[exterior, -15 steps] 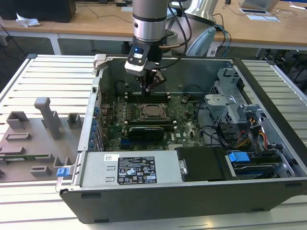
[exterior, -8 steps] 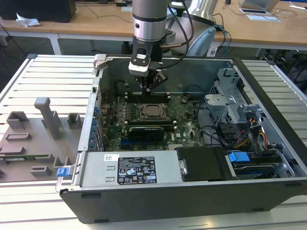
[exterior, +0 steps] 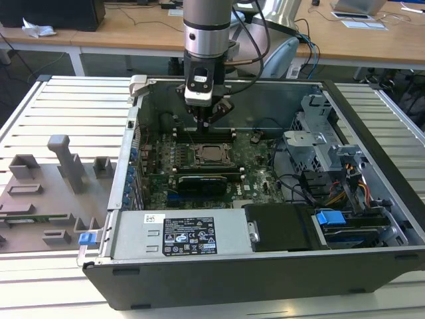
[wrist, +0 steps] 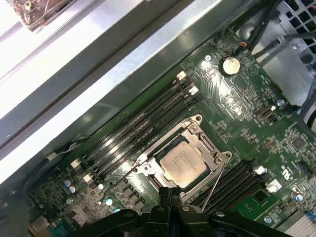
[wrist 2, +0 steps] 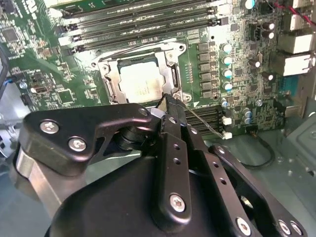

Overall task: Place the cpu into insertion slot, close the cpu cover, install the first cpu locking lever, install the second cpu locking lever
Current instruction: 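Install the first cpu locking lever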

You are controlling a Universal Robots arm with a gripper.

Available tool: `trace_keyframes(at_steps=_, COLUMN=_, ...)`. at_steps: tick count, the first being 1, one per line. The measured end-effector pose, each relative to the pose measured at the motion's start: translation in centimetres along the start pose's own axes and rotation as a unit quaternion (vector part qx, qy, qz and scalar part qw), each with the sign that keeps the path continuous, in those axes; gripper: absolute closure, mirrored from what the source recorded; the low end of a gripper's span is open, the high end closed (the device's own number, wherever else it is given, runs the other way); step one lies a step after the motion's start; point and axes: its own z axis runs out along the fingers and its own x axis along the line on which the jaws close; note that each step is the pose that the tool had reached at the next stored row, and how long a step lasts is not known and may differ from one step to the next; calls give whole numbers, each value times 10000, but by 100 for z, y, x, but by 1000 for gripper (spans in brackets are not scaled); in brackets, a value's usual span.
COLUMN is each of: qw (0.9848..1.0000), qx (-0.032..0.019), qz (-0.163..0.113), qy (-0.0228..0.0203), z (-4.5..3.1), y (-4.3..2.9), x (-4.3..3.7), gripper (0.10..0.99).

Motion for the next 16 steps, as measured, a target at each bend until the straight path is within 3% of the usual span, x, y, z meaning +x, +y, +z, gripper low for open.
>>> trace_keyframes(at_steps=4, qw=9996, qx=-10, qz=-265, qy=-6, z=0, y=0, x=0, gripper=980)
trace_keyframes(at_steps=7, qw=9984, qx=-20, qz=-563, qy=-12, z=0, y=0, x=0, gripper=980)
trace_keyframes(at_steps=11, qw=9970, qx=-28, qz=-768, qy=-16, z=0, y=0, x=0, gripper=980)
trace_keyframes(at_steps=13, qw=9961, qx=-31, qz=-884, qy=-19, z=0, y=0, x=0, gripper=980)
trace_keyframes(at_steps=16, qw=9935, qx=-41, qz=-1139, qy=-24, z=0, y=0, x=0, gripper=980)
